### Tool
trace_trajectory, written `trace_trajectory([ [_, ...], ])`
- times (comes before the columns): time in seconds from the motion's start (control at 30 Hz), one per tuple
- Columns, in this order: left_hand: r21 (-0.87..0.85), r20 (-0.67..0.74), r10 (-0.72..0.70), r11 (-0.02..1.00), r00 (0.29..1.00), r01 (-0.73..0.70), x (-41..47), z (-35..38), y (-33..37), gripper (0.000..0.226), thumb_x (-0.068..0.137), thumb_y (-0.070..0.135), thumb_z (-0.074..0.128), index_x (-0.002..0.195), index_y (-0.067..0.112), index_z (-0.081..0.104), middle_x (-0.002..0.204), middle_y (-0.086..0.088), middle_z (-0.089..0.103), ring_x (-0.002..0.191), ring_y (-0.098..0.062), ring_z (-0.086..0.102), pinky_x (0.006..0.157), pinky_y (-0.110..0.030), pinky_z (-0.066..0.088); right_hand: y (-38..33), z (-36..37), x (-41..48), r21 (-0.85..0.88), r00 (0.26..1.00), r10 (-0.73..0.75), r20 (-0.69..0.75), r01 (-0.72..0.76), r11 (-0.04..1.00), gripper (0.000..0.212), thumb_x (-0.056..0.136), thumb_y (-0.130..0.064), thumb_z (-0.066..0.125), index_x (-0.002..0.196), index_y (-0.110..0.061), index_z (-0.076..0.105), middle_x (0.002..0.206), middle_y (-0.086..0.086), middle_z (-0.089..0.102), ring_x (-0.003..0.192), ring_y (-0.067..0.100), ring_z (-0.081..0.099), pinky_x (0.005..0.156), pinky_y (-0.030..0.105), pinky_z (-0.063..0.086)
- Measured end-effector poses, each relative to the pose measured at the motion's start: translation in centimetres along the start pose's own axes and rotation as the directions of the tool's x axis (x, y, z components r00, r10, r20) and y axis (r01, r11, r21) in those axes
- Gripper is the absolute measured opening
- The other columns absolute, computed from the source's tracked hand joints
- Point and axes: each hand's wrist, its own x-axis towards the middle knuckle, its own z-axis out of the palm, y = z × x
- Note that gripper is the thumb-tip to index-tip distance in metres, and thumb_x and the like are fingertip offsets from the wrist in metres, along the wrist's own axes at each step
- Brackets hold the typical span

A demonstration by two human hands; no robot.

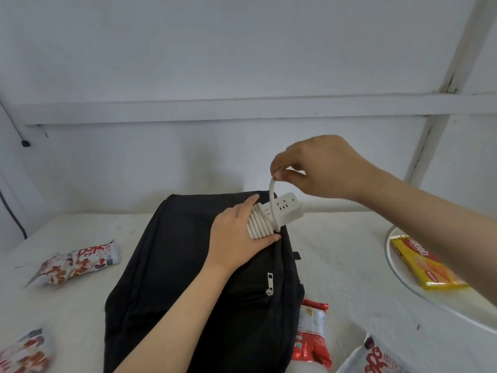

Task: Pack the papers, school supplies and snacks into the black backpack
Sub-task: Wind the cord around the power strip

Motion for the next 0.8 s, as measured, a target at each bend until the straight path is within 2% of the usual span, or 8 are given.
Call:
trace_trajectory([
  [0.1,-0.042,-0.002,0.048,0.998,0.999,-0.048,-0.4,-0.6,0.1,0.091,0.064,0.065,0.069,0.138,0.032,0.026,0.096,0.008,0.06,0.079,-0.003,0.049,0.076,-0.023,0.04,0.8,0.4,1.3,0.033,0.997,0.056,0.046,-0.058,0.998,0.019,0.093,-0.037,0.051,0.099,-0.038,0.068,0.065,-0.029,0.042,0.073,0.0,0.043,0.059,0.015,0.028],
  [0.23,-0.001,-0.111,0.206,0.978,0.972,-0.208,-1.1,0.0,-0.6,0.085,0.07,0.061,0.065,0.139,0.03,0.027,0.101,0.0,0.061,0.086,-0.01,0.056,0.079,-0.025,0.043,2.2,1.9,2.6,0.142,0.966,0.169,0.197,-0.198,0.97,0.015,0.088,-0.042,0.057,0.095,-0.04,0.071,0.089,-0.021,0.068,0.087,0.004,0.058,0.076,0.026,0.044],
  [0.3,0.035,-0.116,0.295,0.956,0.948,-0.293,-1.3,0.3,-0.9,0.08,0.075,0.061,0.062,0.14,0.032,0.027,0.102,-0.004,0.062,0.089,-0.014,0.057,0.079,-0.029,0.046,2.7,2.9,2.9,0.247,0.938,0.185,0.293,-0.261,0.933,0.014,0.086,-0.044,0.061,0.092,-0.039,0.072,0.089,-0.02,0.069,0.088,0.004,0.061,0.082,0.029,0.049],
  [0.43,0.036,-0.127,0.321,0.947,0.938,-0.319,-1.3,0.3,-1.0,0.068,0.078,0.061,0.058,0.136,0.03,0.038,0.104,-0.005,0.062,0.091,-0.016,0.058,0.079,-0.032,0.049,3.3,5.2,3.1,0.375,0.901,0.174,0.397,-0.332,0.865,0.014,0.086,-0.041,0.062,0.089,-0.033,0.073,0.071,-0.018,0.065,0.067,0.007,0.056,0.073,0.028,0.045],
  [0.53,-0.022,-0.13,0.267,0.962,0.955,-0.272,-1.3,0.2,-1.0,0.066,0.076,0.06,0.063,0.13,0.027,0.045,0.107,-0.003,0.062,0.093,-0.014,0.058,0.08,-0.031,0.05,3.8,7.0,2.5,0.477,0.869,0.182,0.459,-0.415,0.775,0.018,0.087,-0.039,0.063,0.09,-0.026,0.075,0.069,-0.005,0.063,0.052,0.009,0.041,0.059,0.023,0.036],
  [0.63,-0.132,-0.14,0.184,0.97,0.973,-0.202,-1.2,0.1,-0.9,0.065,0.073,0.062,0.065,0.124,0.024,0.051,0.11,0.0,0.062,0.096,-0.011,0.057,0.081,-0.032,0.051,3.7,8.6,1.5,0.548,0.806,0.174,0.566,-0.525,0.651,0.019,0.091,-0.035,0.058,0.086,-0.025,0.074,0.061,0.003,0.05,0.049,0.013,0.03,0.047,0.023,0.026],
  [0.7,-0.169,-0.136,0.154,0.97,0.979,-0.176,-1.2,0.0,-0.8,0.067,0.071,0.062,0.067,0.123,0.023,0.052,0.112,0.003,0.062,0.098,-0.009,0.057,0.082,-0.032,0.051,3.7,9.5,0.9,0.567,0.784,0.18,0.594,-0.567,0.598,0.027,0.094,-0.017,0.054,0.081,-0.033,0.07,0.06,0.006,0.046,0.044,0.012,0.025,0.04,0.021,0.021],
  [0.8,-0.236,-0.137,0.102,0.963,0.985,-0.132,-1.2,-0.4,-0.6,0.067,0.069,0.061,0.069,0.121,0.023,0.053,0.113,0.007,0.062,0.099,-0.006,0.056,0.084,-0.03,0.05,3.5,10.0,0.2,0.52,0.796,0.198,0.572,-0.538,0.664,0.047,0.084,0.009,0.041,0.076,-0.031,0.065,0.061,0.006,0.049,0.046,0.012,0.03,0.044,0.022,0.024],
])
